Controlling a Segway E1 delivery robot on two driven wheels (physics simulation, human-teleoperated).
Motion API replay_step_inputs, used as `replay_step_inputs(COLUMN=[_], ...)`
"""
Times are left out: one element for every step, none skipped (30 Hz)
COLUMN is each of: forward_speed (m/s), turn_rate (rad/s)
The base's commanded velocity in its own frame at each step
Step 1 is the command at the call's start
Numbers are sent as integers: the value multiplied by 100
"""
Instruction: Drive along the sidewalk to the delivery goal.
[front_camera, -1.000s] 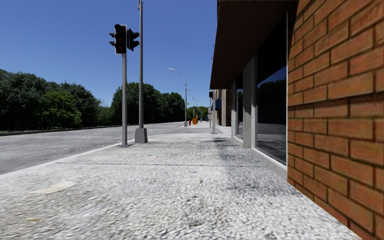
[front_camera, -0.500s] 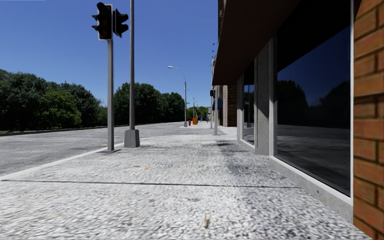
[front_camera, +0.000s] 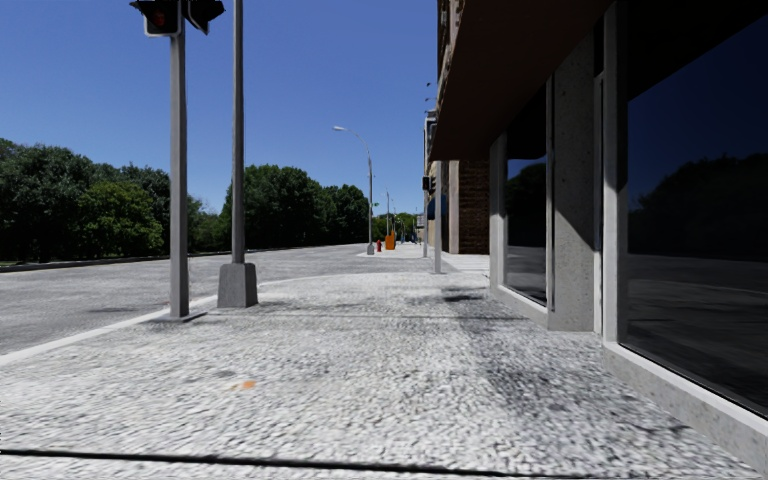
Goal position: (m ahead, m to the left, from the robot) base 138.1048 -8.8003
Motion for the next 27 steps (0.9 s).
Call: replay_step_inputs(forward_speed=[200, 200, 200, 200, 200, 200, 200, 200, 200, 200, 200, 200, 200, 200, 200, 200, 200, 200, 200, 200, 200, 200, 200, 200, 200, 200, 200], turn_rate=[0, 0, 0, 0, 0, 0, 0, 0, 0, 0, 0, 0, 0, 0, 0, 0, 0, 0, 0, 0, 0, 0, 0, 0, 0, 0, -39])
